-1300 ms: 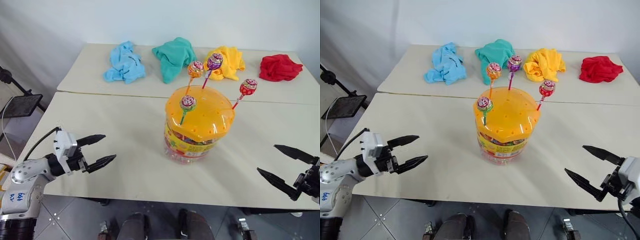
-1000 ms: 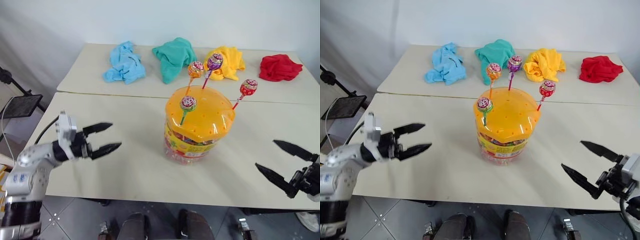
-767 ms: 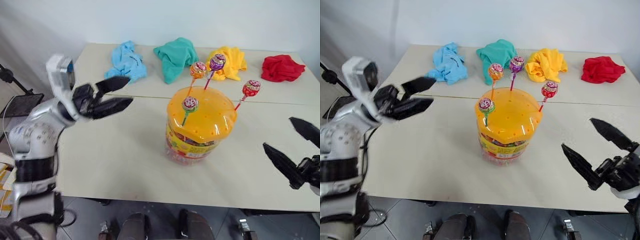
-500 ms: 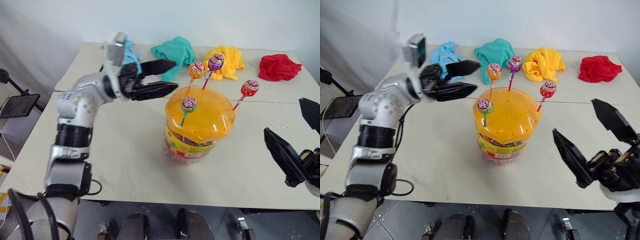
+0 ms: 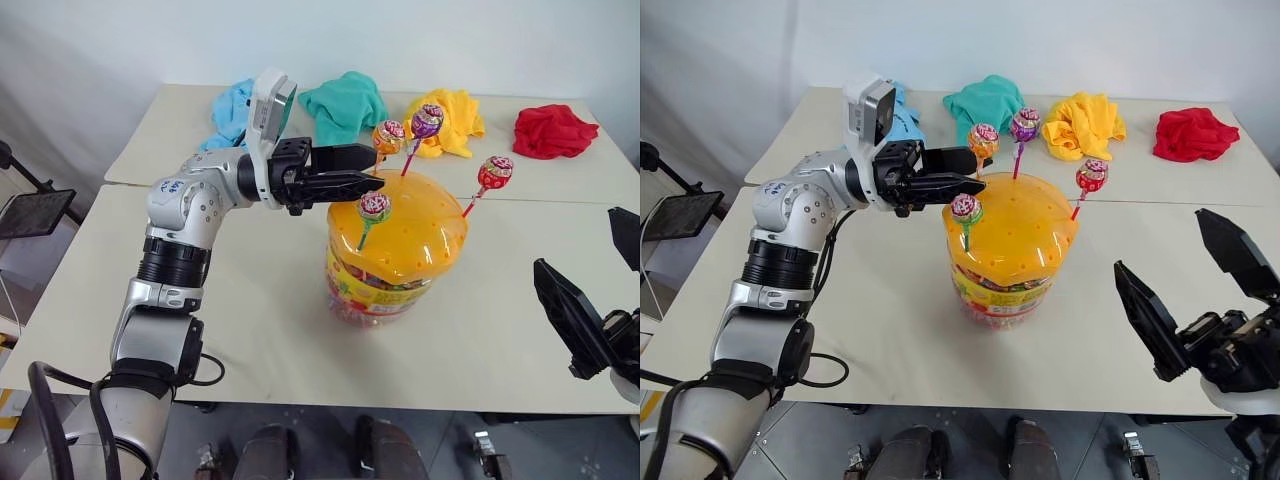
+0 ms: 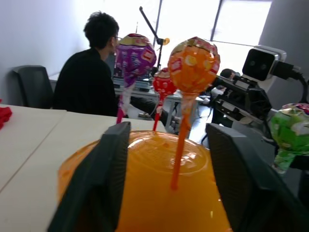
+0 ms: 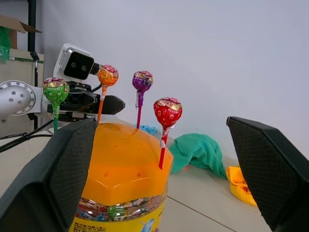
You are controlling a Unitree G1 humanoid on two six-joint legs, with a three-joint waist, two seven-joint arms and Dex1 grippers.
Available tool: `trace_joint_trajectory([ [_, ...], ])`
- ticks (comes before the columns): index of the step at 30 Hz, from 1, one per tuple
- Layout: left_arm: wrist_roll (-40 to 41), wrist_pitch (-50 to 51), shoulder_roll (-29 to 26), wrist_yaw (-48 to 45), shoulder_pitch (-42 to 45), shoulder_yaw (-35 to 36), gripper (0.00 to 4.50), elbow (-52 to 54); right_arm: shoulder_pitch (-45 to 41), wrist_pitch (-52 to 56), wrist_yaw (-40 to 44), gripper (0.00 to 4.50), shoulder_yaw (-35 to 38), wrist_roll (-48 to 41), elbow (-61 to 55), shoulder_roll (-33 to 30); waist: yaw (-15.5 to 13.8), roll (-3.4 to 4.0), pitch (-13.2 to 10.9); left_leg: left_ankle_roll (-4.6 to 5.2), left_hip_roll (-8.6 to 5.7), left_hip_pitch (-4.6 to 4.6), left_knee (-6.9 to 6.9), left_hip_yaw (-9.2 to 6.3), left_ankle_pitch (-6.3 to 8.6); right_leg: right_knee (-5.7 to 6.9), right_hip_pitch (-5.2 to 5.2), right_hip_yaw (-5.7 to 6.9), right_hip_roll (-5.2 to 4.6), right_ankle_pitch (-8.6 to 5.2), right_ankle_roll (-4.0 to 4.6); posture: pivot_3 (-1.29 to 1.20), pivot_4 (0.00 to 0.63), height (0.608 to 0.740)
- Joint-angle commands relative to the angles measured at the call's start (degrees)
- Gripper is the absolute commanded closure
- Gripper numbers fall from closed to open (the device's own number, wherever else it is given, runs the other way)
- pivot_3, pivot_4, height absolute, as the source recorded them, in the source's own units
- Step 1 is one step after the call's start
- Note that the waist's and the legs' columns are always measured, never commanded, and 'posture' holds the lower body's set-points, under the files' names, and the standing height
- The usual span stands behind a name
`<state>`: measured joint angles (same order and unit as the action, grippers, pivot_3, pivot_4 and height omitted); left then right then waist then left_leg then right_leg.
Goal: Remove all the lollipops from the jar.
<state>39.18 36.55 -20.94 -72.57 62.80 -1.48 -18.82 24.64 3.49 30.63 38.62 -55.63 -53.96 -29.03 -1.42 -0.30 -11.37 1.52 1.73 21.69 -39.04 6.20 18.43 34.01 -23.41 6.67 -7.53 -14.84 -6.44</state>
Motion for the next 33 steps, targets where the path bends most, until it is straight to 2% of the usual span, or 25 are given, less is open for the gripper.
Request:
trace_joint_trajectory([
  [1,1.87,1.18,0.49,-0.43,1.59,1.92,3.20,1.92,0.70,-1.90,-0.08,0.00,1.38,-0.40,-0.69,0.52,-0.02,0.00,0.00,0.01,0.01,0.00,-0.01,0.01,0.00,0.00,-0.02,-0.03,-0.01,0.00,0.00,0.00,0.150,0.740],
  [5,3.55,2.39,1.82,1.58,2.24,4.99,4.38,1.30,0.89,-2.41,0.49,0.00,0.87,-1.08,-0.44,0.55,-0.03,0.00,0.00,0.03,0.02,0.00,-0.01,0.02,0.02,0.08,-0.07,-0.10,-0.01,0.00,0.00,0.00,0.150,0.740],
  [6,4.25,2.86,2.17,2.15,2.39,5.91,4.48,1.27,0.98,-2.51,0.78,0.00,0.72,-1.36,-0.38,0.53,-0.03,0.00,0.00,0.04,0.02,0.00,-0.01,0.02,0.02,0.17,-0.07,-0.11,-0.01,0.00,0.00,0.00,0.150,0.740],
  [8,6.88,4.73,3.16,4.68,3.21,9.11,4.48,0.62,0.71,-2.55,1.53,0.00,0.37,-1.47,0.02,0.24,-0.02,-0.02,-0.01,0.05,0.01,0.00,-0.01,0.02,0.03,0.21,-0.08,-0.13,-0.01,0.01,-0.01,0.00,0.150,0.740],
  [12,17.01,9.30,2.78,13.54,5.65,22.22,4.48,-4.13,-3.55,-1.31,4.58,0.00,-1.71,-2.68,2.94,-2.93,0.34,-0.07,-0.04,0.07,0.04,0.00,-0.05,0.07,0.04,0.21,-0.10,-0.20,-0.03,0.01,-0.02,0.00,0.150,0.740],
  [15,16.59,9.44,-0.56,17.83,4.29,25.74,4.48,-5.21,-5.43,-0.74,7.69,0.00,-2.27,-0.25,4.65,-6.34,0.54,-0.07,-0.05,0.05,0.06,-0.19,-0.03,0.13,0.06,0.45,-0.09,-0.28,-0.03,0.01,-0.02,0.00,0.150,0.740],
  [18,4.56,4.93,-12.64,10.91,-4.16,17.91,4.48,-3.18,-5.45,0.40,15.21,0.00,-1.96,-0.62,6.25,-11.38,1.10,-0.05,-0.03,0.01,-0.02,-0.25,0.03,0.26,0.09,0.49,-0.14,-0.33,0.02,0.01,-0.02,0.00,0.150,0.740],
  [20,-1.53,3.61,-19.86,9.47,-8.83,13.38,4.48,-4.04,-4.87,1.45,18.98,0.00,-2.14,-2.11,6.63,-13.48,1.40,-0.08,-0.05,-0.06,-0.08,-0.50,0.24,0.46,0.13,0.54,-0.13,-0.42,0.07,0.00,-0.01,0.00,0.150,0.740],
  [23,-6.26,7.07,-28.80,10.01,-17.08,11.02,4.48,-4.76,-3.33,2.43,26.90,0.00,-3.62,-2.17,8.10,-15.83,1.34,-0.22,-0.12,-0.13,0.04,-0.34,0.16,0.39,0.18,0.52,-0.23,-0.39,0.17,-0.03,0.05,0.00,0.150,0.740],
  [28,-9.41,10.71,-35.55,12.28,-34.86,11.84,4.48,0.68,-3.04,2.72,36.04,0.00,-7.40,1.74,11.55,-17.98,1.05,-0.49,-0.11,0.13,0.25,-0.29,0.01,0.52,0.53,0.39,-0.23,-0.42,-0.09,-0.03,0.04,0.00,0.150,0.740],
  [31,-10.22,12.24,-35.80,16.16,-44.67,13.76,4.48,7.32,-4.61,2.56,39.04,0.00,-9.55,4.97,14.41,-19.28,1.07,-0.58,-0.08,0.29,0.16,-0.29,0.00,0.57,0.73,0.33,-0.23,-0.47,-0.31,-0.02,0.04,0.00,0.150,0.740],
  [33,-10.03,12.57,-35.04,17.83,-47.80,15.04,4.48,9.45,-5.71,2.46,39.75,0.00,-10.41,6.02,15.52,-19.26,0.79,-0.74,0.01,0.24,0.14,-0.25,-0.02,0.54,0.80,0.30,-0.26,-0.47,-0.50,-0.02,0.04,0.00,0.150,0.740],
])
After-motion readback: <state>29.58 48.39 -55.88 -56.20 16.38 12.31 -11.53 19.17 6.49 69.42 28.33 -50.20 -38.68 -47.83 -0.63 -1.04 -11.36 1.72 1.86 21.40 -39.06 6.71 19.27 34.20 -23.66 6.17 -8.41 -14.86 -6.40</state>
